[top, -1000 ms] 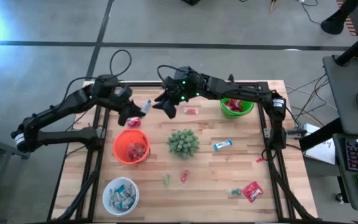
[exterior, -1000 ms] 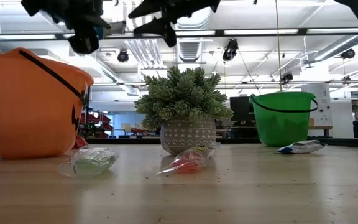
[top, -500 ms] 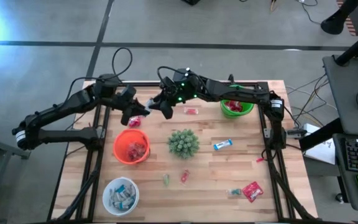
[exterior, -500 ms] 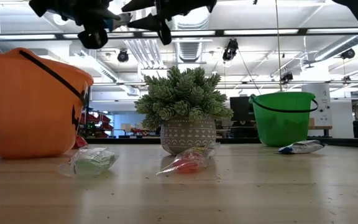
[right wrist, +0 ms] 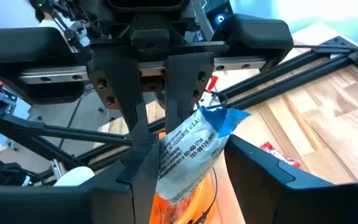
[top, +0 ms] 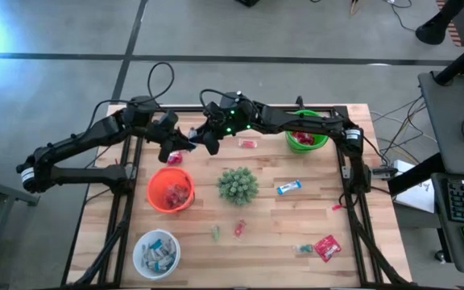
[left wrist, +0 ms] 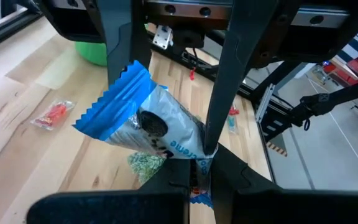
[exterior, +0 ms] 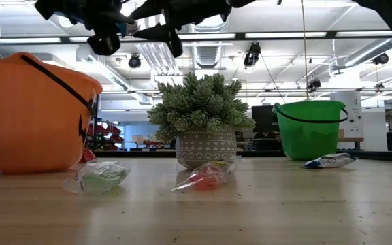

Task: Sort candy
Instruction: Put the white chocolate into the white bucket

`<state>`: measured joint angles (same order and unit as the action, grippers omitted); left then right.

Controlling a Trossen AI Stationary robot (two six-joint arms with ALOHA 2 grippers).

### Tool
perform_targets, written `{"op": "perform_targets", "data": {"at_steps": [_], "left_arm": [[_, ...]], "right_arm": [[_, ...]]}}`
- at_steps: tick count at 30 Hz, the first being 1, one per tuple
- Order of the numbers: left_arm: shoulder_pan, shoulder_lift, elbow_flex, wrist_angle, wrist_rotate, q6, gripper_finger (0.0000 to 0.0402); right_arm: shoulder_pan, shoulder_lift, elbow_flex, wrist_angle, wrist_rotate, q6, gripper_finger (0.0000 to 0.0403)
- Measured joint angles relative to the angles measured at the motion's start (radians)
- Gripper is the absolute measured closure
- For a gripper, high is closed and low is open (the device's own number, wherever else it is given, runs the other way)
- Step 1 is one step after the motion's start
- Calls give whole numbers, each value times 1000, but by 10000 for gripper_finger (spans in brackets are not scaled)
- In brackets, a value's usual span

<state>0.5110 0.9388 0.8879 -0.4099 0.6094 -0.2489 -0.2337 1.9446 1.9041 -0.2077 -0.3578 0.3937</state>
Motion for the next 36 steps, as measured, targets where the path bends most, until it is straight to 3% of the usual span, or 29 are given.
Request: {"op": "perform_targets", "data": {"at_steps": [10, 20, 31, 36], "left_arm": [[0, 2, 0, 1, -5, -1, 400], [0, 1, 0, 5, -21, -12, 387], [-6, -20, 0, 10, 41, -30, 285], [-6, -30, 0, 2, 129, -56, 244]], "right_arm": [[6, 0, 0, 16, 2, -1, 378], [8, -5, 5, 11, -2, -4, 388], [11, -6, 42, -18, -16, -47, 390], [9, -6, 53, -23, -16, -51, 390]]}}
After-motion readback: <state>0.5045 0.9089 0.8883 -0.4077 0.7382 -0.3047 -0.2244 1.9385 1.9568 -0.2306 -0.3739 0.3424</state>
